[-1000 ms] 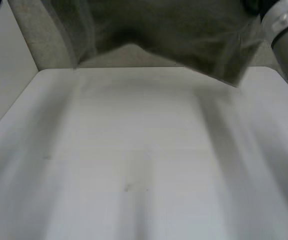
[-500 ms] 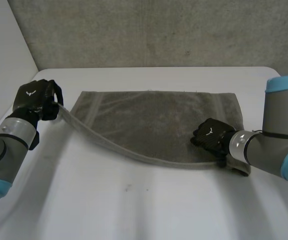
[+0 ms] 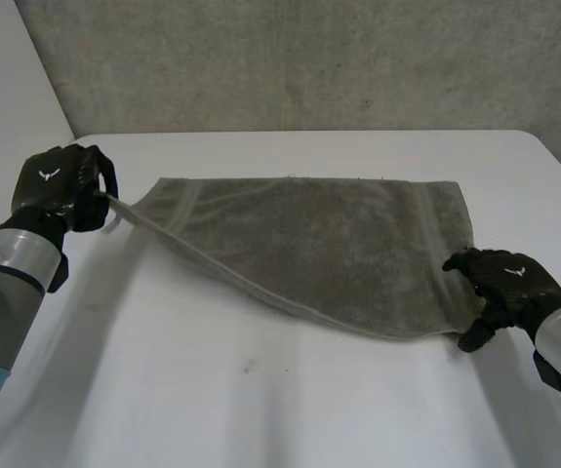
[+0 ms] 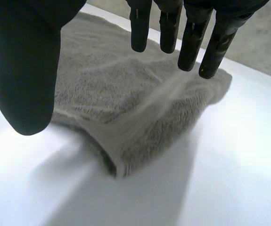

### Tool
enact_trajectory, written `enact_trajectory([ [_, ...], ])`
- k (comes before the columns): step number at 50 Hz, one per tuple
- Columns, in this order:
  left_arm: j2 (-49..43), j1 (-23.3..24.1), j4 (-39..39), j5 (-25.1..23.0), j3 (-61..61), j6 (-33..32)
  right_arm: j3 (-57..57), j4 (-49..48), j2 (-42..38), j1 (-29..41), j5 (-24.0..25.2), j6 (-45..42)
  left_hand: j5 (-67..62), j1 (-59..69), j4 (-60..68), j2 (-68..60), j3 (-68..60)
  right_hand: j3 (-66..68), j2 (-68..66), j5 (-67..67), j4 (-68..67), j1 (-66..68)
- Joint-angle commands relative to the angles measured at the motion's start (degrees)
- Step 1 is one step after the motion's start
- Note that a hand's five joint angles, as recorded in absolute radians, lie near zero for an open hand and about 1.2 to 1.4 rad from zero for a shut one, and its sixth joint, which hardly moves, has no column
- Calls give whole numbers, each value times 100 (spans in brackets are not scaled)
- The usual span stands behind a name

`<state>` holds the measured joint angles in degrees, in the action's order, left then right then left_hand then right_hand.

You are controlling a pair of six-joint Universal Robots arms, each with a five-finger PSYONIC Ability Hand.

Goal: Fold the towel.

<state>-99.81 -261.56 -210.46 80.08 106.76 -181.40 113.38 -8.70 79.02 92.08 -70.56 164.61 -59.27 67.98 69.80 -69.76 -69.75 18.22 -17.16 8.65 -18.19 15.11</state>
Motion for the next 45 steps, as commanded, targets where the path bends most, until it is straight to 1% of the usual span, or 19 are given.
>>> enact_trajectory([
  [1,41,-9,14,-1,3,8,316,-113,-18,-120,34,-69,-1073,1202,1020,-1024,-1025,531,-638,489,-535,843],
  [2,41,-9,14,-1,3,9,317,-114,-18,-120,34,-69,-1073,1202,1020,-1024,-1025,532,-638,489,-535,843],
  [4,41,0,22,-1,3,9,378,-368,-70,-155,43,-69,-1073,1202,1020,-1024,-1025,1334,-1441,1292,-1338,1646],
  [5,41,-9,22,-1,3,9,378,-369,-71,-156,43,-69,-1073,1202,1020,-1024,-1025,1339,-1446,1296,-1342,1650],
  [7,41,-9,22,-1,11,9,369,-640,-219,-164,34,-69,-1073,1202,1020,-1024,-1025,2276,-2382,2233,-2279,2587],
  [8,41,-9,22,-1,11,9,369,-641,-220,-164,34,-69,-1073,1202,1020,-1024,-1025,2281,-2388,2238,-2284,2592],
  [10,41,0,22,-1,20,9,282,-773,-413,-147,25,-95,-1073,1202,1020,-1024,-1025,3169,-3276,3126,-3172,3480],
  [18,32,-9,22,-1,38,0,1,-782,-835,-112,-28,-157,-1073,1202,1020,-1024,-1025,3374,-3481,3331,-3377,3686],
  [32,32,-9,22,-1,38,0,-123,-773,-1029,-103,-45,-157,-1073,1202,1020,-1024,-1025,3273,-3380,3231,-3277,3585],
  [33,32,-9,22,-1,38,8,-114,-765,-1003,-129,-37,-157,-1073,1202,1020,-1024,-1025,3607,-3713,3564,-3610,3918],
  [34,32,-9,31,-1,38,0,-105,-765,-968,-138,-28,-157,-1073,1202,1020,-1024,-1025,4942,-5049,4899,-4945,5253],
  [35,32,-9,31,-1,38,0,-105,-765,-967,-138,-28,-157,-1073,1202,1020,-1024,-1025,4955,-5062,4913,-4959,5267],
  [36,32,-1,31,-1,46,8,-105,-782,-959,-147,-28,-157,-1073,1202,1020,-1024,-1025,6165,-6272,6123,-6169,6477],
  [41,76,8,83,-1,38,0,-140,-791,-845,-147,-36,-157,-1073,1202,1020,-1024,-1025,6178,-6284,6135,-6181,6489],
  [42,154,8,145,8,46,0,-158,-782,-679,-147,-19,-183,-1073,1202,1020,-1024,-1025,6178,-6284,6135,-6181,6489],
  [43,155,8,145,8,46,0,-158,-782,-677,-147,-19,-183,-1073,1202,1020,-1024,-1025,6178,-6284,6135,-6181,6489],
  [45,444,0,381,-1,134,0,-228,-634,-231,-147,42,-393,-1073,1202,1020,-1024,-1025,6178,-6284,6135,-6181,6489],
])
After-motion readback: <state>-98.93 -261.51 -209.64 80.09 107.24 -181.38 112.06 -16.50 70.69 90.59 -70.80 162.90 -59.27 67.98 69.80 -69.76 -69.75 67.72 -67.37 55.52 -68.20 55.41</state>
